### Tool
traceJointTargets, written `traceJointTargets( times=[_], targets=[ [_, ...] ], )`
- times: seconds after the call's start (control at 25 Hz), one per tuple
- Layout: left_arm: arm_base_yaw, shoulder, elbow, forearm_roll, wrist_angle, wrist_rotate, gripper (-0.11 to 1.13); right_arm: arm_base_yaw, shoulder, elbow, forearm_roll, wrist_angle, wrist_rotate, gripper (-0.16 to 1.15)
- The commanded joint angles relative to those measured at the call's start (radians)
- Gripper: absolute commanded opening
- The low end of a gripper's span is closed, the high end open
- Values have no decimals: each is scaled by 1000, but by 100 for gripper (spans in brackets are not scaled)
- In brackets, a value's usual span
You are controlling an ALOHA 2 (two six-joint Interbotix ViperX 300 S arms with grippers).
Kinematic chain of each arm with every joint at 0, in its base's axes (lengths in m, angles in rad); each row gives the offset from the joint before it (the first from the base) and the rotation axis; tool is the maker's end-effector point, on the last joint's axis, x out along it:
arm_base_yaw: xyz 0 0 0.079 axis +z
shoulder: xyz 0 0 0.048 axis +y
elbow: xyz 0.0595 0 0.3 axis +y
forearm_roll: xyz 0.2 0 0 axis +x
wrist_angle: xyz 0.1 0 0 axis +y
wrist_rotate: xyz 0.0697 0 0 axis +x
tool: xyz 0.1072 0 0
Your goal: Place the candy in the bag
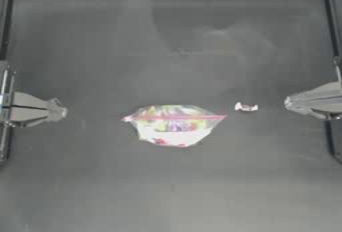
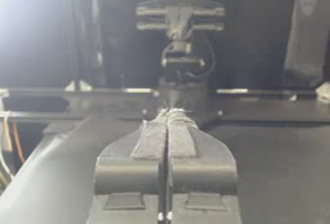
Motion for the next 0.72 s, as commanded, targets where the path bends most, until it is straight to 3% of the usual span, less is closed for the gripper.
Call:
traceJointTargets(
  times=[0.04, 0.2, 0.28, 0.48, 0.72],
  targets=[
    [0, 9, -17, 3, -8, 0, 60, 2, 20, -23, -23, -8, -2, 47],
    [0, 9, -18, 0, -2, -2, 103, 2, 21, -25, -52, -8, 3, 91],
    [0, 8, -20, 0, 2, -2, 105, 2, 21, -29, -54, -5, 3, 107],
    [0, 9, -17, 0, 11, -2, 100, 2, 23, -69, -44, 69, 3, 99],
    [6, 9, -21, 0, 44, -5, 100, -17, 89, -221, -2, 342, 3, 99]
  ],
)
